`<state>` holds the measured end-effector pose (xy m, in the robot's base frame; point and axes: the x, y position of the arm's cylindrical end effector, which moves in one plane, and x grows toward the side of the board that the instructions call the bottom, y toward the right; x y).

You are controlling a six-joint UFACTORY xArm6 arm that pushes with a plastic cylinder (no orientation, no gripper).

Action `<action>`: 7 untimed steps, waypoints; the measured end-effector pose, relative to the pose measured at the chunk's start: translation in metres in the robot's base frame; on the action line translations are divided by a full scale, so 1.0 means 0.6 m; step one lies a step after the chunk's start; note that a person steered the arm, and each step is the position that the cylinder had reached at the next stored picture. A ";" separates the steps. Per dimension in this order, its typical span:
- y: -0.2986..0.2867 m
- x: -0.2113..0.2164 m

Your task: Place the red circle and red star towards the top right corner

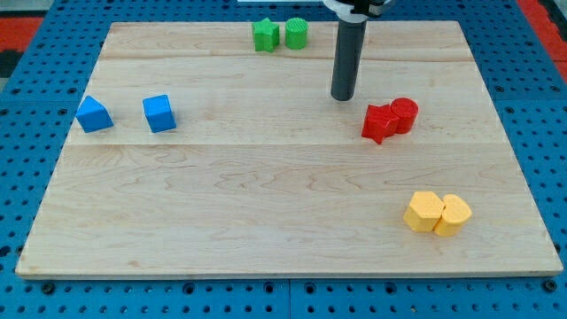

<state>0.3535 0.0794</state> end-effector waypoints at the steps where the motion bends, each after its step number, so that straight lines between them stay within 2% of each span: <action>1: 0.002 -0.001; 2: 0.033 -0.020; 3: 0.112 -0.056; 5: 0.216 -0.054; 6: 0.165 -0.025; 7: 0.037 -0.002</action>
<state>0.3522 0.1016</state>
